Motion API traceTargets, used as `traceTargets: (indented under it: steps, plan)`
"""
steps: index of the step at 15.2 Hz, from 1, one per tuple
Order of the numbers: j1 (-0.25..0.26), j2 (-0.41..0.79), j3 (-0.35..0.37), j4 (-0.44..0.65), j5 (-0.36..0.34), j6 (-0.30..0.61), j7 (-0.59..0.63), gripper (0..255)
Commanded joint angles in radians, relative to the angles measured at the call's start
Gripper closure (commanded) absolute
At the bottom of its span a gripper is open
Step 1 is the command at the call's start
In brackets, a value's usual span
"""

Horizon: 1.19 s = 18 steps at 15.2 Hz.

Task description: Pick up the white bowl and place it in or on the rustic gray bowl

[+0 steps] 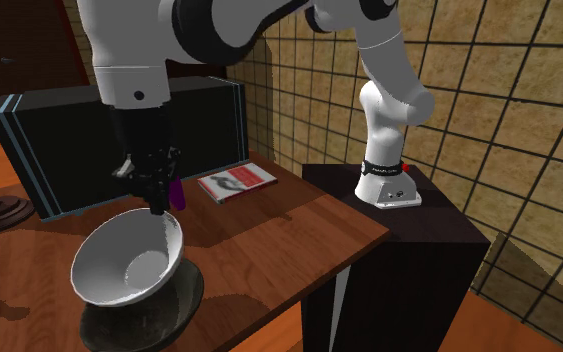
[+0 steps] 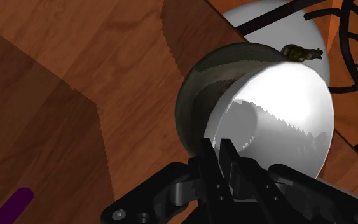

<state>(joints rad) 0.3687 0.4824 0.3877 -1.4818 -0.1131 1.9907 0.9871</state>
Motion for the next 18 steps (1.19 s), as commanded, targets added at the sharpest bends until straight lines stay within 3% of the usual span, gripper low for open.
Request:
traceTargets:
  steps: [1, 9, 17, 18]
  plan:
    - [-0.001, 0.005, -0.002, -0.018, -0.002, 0.024, 0.0, 255]
    - [0.001, 0.038, -0.01, -0.075, -0.015, 0.111, 0.004, 255]
    - [0.001, 0.038, -0.01, -0.075, -0.015, 0.111, 0.004, 255]
    - [0.001, 0.038, -0.009, -0.075, -0.015, 0.111, 0.004, 0]
